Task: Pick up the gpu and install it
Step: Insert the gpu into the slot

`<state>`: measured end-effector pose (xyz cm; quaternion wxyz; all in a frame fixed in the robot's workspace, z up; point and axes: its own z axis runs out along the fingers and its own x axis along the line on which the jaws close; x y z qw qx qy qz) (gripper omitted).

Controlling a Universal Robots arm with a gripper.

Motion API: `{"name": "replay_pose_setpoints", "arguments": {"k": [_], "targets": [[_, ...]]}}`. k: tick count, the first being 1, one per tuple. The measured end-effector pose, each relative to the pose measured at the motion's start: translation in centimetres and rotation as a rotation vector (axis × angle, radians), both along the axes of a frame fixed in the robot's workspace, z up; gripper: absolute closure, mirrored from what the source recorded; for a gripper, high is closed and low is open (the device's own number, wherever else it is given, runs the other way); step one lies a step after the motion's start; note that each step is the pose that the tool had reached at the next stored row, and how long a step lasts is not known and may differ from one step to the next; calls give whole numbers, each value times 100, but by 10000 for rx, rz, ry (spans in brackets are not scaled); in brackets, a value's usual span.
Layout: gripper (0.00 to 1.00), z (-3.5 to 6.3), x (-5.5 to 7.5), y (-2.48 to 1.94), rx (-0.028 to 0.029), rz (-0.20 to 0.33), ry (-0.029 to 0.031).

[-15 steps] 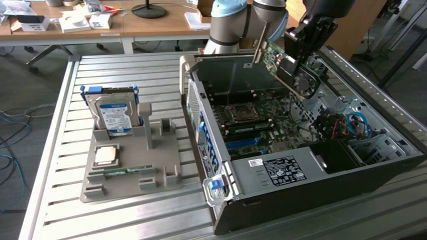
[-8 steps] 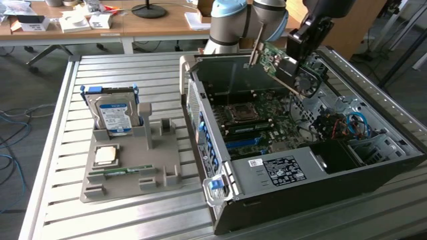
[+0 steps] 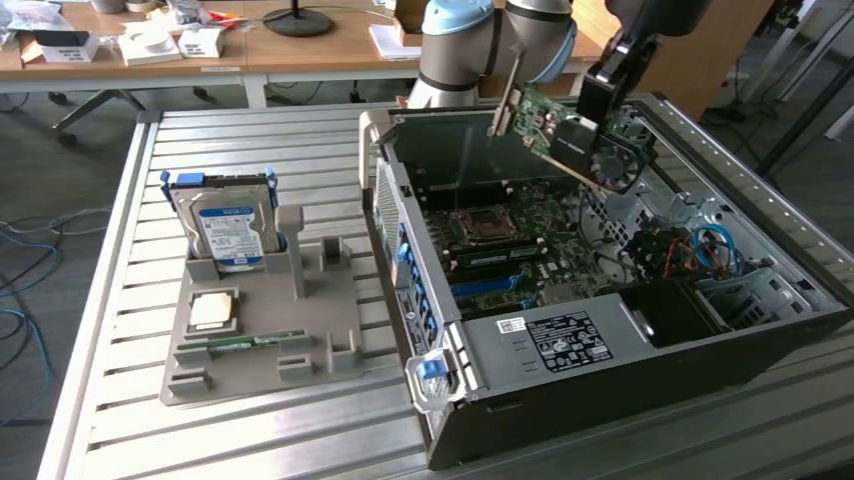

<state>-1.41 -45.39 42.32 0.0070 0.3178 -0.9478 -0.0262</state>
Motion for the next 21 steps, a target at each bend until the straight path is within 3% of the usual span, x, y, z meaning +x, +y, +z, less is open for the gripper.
{"name": "replay_pose_setpoints", "arguments": {"k": [9, 21], "targets": [[74, -2, 0, 0, -47, 1585, -1], [74, -9, 0, 0, -52, 3770, -5]]}}
